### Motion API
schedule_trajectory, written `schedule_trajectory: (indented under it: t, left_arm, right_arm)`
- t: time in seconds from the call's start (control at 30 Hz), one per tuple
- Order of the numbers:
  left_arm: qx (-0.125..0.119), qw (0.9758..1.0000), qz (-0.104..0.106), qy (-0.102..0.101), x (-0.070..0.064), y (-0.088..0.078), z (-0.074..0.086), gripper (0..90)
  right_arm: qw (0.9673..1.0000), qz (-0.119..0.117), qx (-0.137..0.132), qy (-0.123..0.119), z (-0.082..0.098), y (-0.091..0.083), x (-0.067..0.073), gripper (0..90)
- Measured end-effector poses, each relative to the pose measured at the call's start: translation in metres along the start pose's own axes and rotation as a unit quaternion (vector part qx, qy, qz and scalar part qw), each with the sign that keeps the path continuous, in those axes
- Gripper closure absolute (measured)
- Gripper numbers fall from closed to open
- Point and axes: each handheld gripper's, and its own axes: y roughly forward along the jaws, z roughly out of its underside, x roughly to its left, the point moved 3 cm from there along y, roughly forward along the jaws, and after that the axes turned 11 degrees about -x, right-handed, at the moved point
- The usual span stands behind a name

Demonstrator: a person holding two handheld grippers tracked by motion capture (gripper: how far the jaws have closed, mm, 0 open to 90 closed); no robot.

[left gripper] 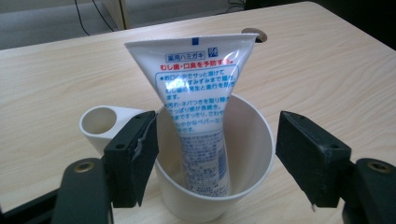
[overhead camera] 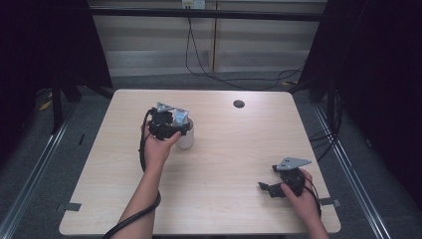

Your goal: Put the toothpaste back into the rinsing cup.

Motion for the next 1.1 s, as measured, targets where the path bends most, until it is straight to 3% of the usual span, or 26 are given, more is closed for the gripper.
schedule_trajectory:
  t: [0.23,0.77,1.1]
  left_arm:
    - [0.0,1.0,0.003,0.0,0.002,-0.006,0.001,28.0]
    - [0.001,0.9997,0.011,-0.02,0.007,-0.016,0.006,23.4]
    - [0.001,0.9996,0.006,-0.027,0.014,-0.024,0.01,19.8]
  right_arm:
    - [1.0,0.0,0.0,0.0,0.0,0.0,0.0,12.3]
    - [1.0,0.002,0.0,0.0,0.0,0.0,0.0,12.3]
    - [1.0,0.002,0.0,0.0,0.0,0.0,0.0,12.3]
